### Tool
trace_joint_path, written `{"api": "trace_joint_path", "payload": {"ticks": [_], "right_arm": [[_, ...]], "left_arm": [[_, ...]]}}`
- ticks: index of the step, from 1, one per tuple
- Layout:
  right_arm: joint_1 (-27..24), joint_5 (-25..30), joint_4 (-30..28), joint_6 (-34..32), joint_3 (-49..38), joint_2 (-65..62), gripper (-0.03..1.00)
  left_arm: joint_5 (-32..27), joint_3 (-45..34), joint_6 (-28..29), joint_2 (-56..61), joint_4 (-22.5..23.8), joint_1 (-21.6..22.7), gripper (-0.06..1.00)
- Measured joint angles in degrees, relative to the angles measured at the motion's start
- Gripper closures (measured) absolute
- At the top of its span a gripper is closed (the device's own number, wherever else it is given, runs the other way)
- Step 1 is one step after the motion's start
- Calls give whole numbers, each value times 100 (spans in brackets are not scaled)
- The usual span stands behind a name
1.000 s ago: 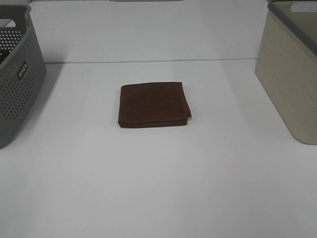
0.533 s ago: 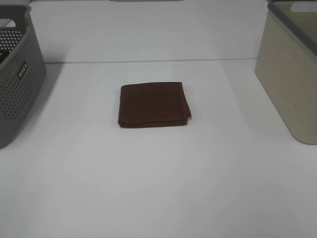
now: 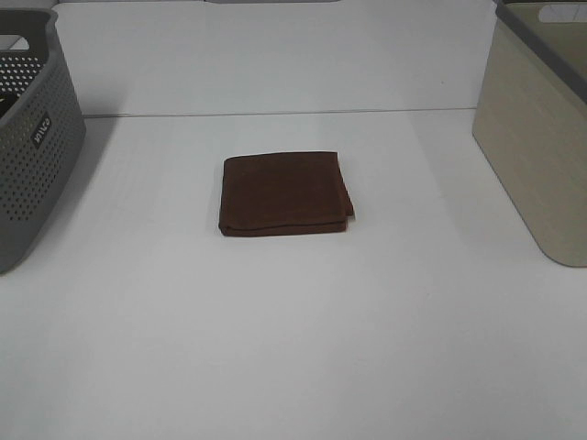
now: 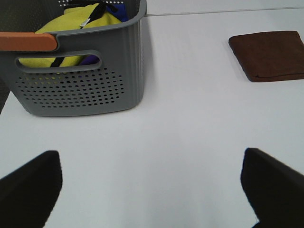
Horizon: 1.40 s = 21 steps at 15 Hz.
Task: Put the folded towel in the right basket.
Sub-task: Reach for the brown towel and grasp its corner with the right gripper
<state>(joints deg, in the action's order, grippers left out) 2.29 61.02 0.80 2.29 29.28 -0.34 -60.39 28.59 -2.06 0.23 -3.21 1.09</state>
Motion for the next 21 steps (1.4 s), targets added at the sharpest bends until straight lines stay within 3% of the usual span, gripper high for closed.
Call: {"api": "trace_joint_path", "payload": {"ticks": [21], "right_arm": [[0, 0, 0, 0, 0, 0, 37]], "left_arm": [[0, 0, 0, 0, 0, 0, -3]]}}
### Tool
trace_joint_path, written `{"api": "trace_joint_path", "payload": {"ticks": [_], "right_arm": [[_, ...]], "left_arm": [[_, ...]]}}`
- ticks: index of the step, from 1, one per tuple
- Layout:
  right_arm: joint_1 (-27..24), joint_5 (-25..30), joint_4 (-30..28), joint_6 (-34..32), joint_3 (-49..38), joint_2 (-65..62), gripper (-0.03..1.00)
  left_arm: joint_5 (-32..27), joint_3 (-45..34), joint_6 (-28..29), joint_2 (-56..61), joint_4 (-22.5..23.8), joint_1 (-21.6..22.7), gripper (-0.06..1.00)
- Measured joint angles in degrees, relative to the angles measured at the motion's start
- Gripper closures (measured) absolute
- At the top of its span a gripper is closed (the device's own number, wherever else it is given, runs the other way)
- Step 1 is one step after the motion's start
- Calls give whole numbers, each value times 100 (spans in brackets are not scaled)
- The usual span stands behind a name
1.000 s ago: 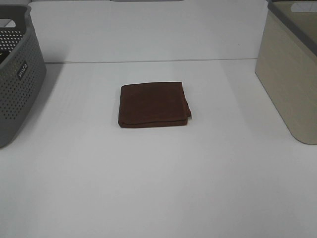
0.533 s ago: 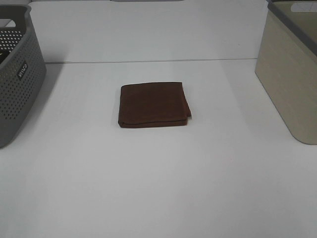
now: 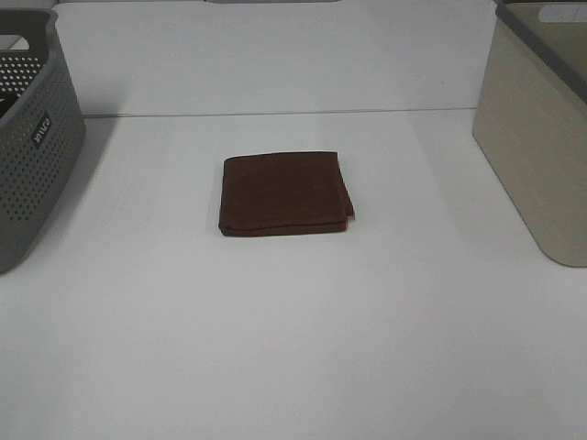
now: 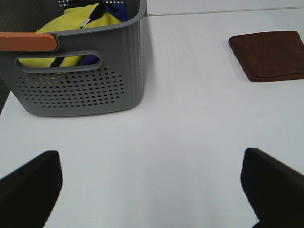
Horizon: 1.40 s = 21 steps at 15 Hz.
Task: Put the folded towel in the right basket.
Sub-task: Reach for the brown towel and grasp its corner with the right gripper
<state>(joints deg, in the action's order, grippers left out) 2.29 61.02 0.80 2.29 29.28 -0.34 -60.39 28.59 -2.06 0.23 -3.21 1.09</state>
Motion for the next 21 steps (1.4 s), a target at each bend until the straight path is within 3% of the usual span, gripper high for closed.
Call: {"api": "trace_joint_path", "payload": {"ticks": [13, 21], "right_arm": [[0, 0, 0, 0, 0, 0, 37], [0, -922, 6, 0, 1278, 3214, 37]], "left_arm": [[0, 0, 0, 0, 0, 0, -3], [0, 0, 0, 0, 0, 0, -3]]}}
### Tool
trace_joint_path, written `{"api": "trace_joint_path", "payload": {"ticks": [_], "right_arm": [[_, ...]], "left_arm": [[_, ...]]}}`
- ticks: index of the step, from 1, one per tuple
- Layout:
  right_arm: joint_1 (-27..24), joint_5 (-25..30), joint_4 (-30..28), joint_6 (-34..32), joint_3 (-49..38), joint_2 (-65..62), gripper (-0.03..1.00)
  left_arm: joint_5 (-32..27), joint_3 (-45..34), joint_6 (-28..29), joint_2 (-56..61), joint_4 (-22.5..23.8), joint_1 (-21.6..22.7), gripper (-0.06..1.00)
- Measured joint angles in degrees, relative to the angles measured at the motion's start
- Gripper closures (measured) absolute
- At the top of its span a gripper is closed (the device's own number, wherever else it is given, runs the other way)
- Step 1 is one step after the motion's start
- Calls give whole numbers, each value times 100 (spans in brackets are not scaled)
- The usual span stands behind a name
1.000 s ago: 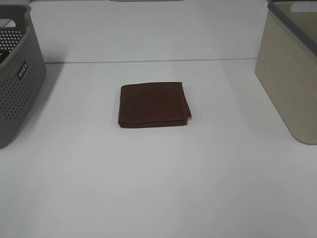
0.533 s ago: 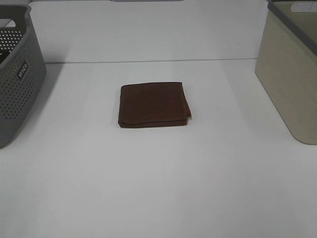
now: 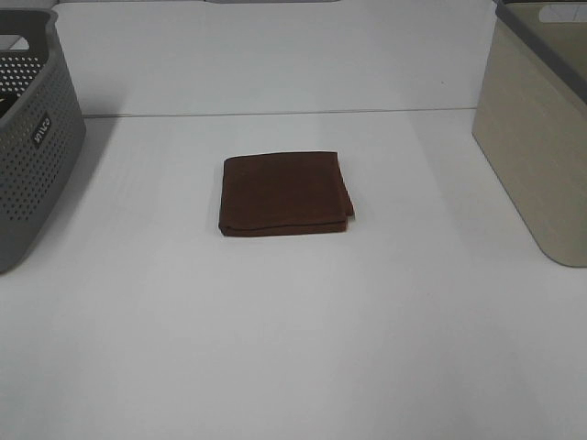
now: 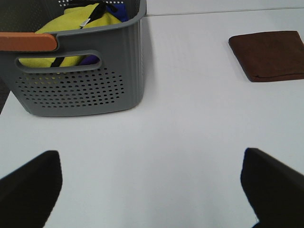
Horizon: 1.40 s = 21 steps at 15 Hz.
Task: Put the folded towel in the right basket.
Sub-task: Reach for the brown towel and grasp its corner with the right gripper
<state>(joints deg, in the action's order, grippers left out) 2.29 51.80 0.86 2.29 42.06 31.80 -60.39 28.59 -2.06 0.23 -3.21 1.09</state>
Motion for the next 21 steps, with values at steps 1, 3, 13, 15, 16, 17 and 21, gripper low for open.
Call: {"api": "trace_joint_path", "payload": {"ticks": [1, 3, 13, 15, 16, 17, 21], "right_arm": [[0, -46, 0, 0, 286, 481, 37], [0, -115, 0, 0, 1008, 1478, 37], [80, 665, 756, 418, 5323, 6400, 32], [281, 882, 796, 481, 5724, 6772, 32], [504, 980, 831, 590, 5907, 7013, 32], [751, 1003, 865, 625, 6022, 7242, 32], [1306, 1060, 1283, 613, 6113, 8147, 32]], "left_arm": [[0, 0, 0, 0, 0, 0, -3], [0, 0, 0, 0, 0, 0, -3], [0, 0, 0, 0, 0, 0, -3], [0, 0, 0, 0, 0, 0, -3], [0, 0, 0, 0, 0, 0, -3], [0, 0, 0, 0, 0, 0, -3], [0, 0, 0, 0, 0, 0, -3]]}}
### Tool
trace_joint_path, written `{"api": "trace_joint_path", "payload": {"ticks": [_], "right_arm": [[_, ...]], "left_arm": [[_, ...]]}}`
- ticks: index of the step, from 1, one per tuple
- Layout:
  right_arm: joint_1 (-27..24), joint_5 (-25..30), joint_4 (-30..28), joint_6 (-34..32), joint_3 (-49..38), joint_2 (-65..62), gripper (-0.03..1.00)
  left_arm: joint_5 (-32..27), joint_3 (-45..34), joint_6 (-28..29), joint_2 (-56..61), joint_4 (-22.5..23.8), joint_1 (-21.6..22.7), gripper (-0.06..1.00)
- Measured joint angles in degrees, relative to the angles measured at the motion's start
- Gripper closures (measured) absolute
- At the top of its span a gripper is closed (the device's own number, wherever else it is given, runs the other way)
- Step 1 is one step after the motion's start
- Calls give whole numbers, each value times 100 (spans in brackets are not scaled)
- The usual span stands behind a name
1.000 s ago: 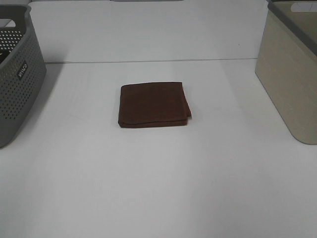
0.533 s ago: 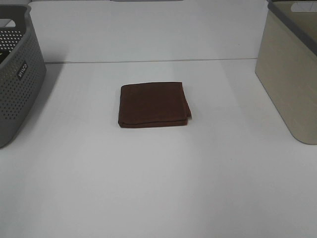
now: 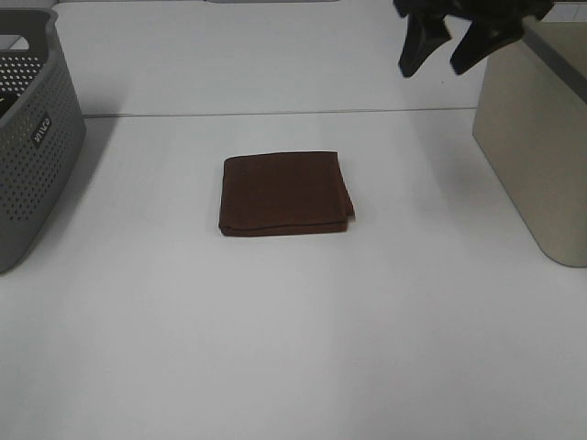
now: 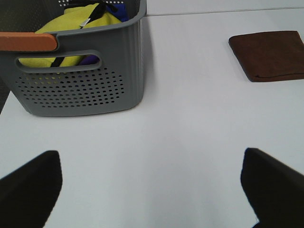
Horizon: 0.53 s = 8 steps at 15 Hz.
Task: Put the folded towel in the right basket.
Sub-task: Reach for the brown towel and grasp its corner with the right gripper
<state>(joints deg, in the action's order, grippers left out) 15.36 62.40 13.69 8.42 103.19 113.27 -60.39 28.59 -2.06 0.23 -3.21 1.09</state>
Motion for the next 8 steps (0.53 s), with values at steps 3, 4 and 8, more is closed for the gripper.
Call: {"api": "trace_joint_path", "payload": {"ticks": [3, 4, 8], "right_arm": [[17, 29, 659, -11, 143, 779, 32], [17, 29, 814, -11, 258, 1037, 32], [17, 413, 1644, 183, 1117, 2263, 32]], "left_arm": [[0, 0, 0, 0, 0, 0, -3], [0, 0, 0, 0, 0, 0, -3], [0, 0, 0, 0, 0, 0, -3]]}}
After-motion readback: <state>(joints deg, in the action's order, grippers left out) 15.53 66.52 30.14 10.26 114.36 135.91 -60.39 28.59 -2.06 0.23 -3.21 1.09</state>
